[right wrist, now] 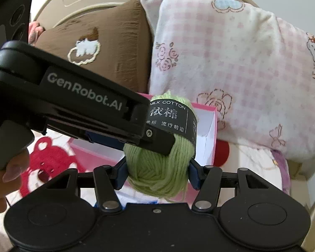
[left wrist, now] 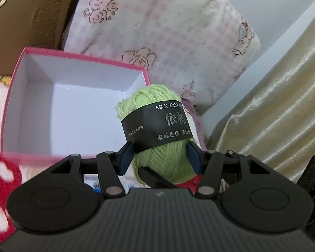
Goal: Organize objects
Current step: 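Carry the yarn ball with the left gripper into the pink box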
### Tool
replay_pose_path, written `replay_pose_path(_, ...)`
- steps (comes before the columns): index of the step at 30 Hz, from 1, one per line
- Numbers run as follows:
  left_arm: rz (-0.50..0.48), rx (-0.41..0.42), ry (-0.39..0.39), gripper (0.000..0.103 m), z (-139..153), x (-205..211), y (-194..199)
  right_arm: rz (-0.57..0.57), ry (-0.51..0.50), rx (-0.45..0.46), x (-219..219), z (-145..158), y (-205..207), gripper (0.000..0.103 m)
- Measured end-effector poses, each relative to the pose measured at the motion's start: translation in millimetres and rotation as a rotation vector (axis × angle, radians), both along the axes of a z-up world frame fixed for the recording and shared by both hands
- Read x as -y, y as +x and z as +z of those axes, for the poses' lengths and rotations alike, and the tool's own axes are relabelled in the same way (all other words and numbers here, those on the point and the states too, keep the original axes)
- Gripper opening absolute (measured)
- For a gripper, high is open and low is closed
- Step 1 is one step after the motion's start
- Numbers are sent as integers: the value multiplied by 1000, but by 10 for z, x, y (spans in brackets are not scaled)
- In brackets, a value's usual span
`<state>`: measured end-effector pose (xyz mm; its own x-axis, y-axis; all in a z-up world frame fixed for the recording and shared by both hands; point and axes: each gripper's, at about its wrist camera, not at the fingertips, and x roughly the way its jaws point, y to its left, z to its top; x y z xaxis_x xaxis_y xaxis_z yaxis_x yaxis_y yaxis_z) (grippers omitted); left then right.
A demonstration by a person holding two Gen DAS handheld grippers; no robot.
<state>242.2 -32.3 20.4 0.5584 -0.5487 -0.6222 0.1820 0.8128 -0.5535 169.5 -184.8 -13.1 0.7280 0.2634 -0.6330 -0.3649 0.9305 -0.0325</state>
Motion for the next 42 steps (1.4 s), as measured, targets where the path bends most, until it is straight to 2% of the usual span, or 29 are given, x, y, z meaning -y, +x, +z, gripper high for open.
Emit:
replay_pose_path(3,-4,5,39,54,-50,40,269,-5,20,8,34,-92,246,61)
replay_pose_path(8,3,-42,94,54,-228,82,740,-31,64,-16,40,-318,669,60)
replay_pose_path(12,4,-76,88,54,-449,51,1048,-59,84,-60,28,-507,984,60)
replay_pose_path(17,-10,-152,49,55,-763,-22,1341,-71,28,-117,-63,-710,1210,60)
replay_pose_path(23,25,-226,-13,54,-1086,-86,1534,-58,-144,-203,-321,-899,1469,60)
replay_pose_path(28,51,-241,-39,53,-1185,-134,1620,-31,-243,-202,-479,-977,1533,60)
replay_pose_path(32,37,-258,-19,51,-1223,-144,1676,3,-223,-228,-456,-1021,1543,62)
replay_pose_path(38,25,-250,2,49,-1217,-146,1694,63,-178,-217,-341,-958,1429,63)
replay_pose_path(40,16,-247,17,47,-1225,-128,1693,82,-197,-196,-335,-946,1357,57)
replay_pose_path(42,13,-243,23,46,-1246,-98,1697,101,-234,-175,-354,-964,1292,36)
